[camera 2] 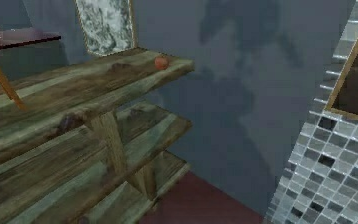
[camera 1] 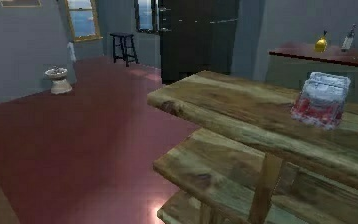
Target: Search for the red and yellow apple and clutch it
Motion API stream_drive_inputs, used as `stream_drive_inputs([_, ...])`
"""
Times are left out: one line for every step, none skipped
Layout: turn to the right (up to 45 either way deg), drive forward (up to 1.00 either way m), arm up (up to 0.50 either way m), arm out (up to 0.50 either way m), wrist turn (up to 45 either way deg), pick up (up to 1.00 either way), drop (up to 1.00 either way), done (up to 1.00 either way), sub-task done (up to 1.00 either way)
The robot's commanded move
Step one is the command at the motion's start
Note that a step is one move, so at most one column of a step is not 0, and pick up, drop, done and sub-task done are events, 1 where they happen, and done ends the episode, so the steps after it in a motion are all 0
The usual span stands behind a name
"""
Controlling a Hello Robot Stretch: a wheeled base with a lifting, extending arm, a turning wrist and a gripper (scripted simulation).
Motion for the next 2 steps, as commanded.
stream_drive_inputs([45.0, 0.00, 0.00, 0.00, 0.0, 0.00, 0.00, 0.00, 0.00])
stream_drive_inputs([45.0, 0.00, 0.00, 0.00, 0.0, 0.00, 0.00, 0.00, 0.00])
